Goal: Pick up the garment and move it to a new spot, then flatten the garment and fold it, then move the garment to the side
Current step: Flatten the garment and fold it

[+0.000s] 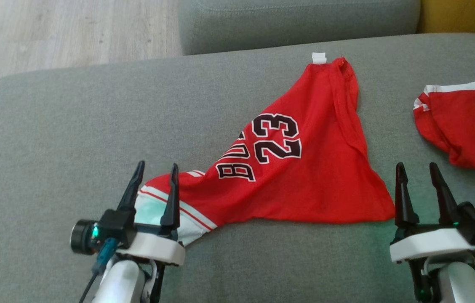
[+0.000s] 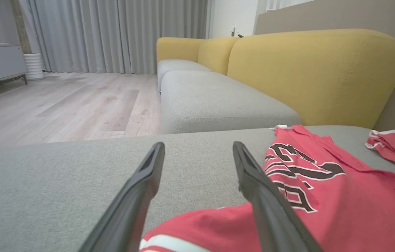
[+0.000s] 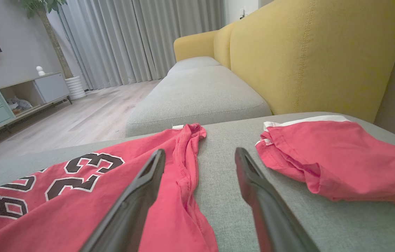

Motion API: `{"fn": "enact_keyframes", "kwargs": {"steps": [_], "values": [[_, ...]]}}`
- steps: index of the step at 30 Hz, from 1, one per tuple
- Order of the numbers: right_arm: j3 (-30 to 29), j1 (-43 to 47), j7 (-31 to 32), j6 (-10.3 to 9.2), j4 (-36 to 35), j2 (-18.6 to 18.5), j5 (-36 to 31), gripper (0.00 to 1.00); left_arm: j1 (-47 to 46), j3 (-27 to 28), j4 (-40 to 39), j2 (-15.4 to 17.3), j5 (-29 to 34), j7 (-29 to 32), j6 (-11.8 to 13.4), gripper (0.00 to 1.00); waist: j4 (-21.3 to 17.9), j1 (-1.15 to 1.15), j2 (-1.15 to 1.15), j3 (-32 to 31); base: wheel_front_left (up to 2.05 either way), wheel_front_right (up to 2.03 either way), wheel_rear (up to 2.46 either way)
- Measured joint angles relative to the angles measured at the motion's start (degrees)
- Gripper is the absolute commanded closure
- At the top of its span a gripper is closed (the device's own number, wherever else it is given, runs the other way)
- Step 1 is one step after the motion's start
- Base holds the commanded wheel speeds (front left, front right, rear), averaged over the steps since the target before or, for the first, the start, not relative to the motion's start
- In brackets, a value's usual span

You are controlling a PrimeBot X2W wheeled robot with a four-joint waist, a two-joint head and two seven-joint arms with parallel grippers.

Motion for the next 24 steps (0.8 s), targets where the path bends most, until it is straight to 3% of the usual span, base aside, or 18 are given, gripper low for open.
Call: {"fn": "enact_keyframes", "kwargs": {"steps": [4, 15, 24], "values": [[0.8, 0.0, 0.0, 0.0, 0.0, 0.0, 0.2, 0.0, -2.2, -1.4, 3.4, 0.5, 0.7, 1.8, -1.8, 0.0, -0.3, 0.0, 0.0, 0.9, 0.0, 0.0, 0.0], [1.9, -0.2, 0.1, 0.0, 3.2, 0.0, 0.3, 0.0, -4.9, -2.2, 10.5, 2.4, 1.8, 9.1, -0.7, 0.0, -1.2, 0.0, 0.0, 2.8, 0.0, 0.0, 0.0], [2.7, -1.8, 0.1, 0.0, 4.1, 0.0, 0.9, 0.0, -8.3, -5.5, 14.7, 5.4, 2.4, 18.6, -4.9, 0.0, -2.1, 0.0, 0.0, 3.6, 0.0, 0.0, 0.0]]}}
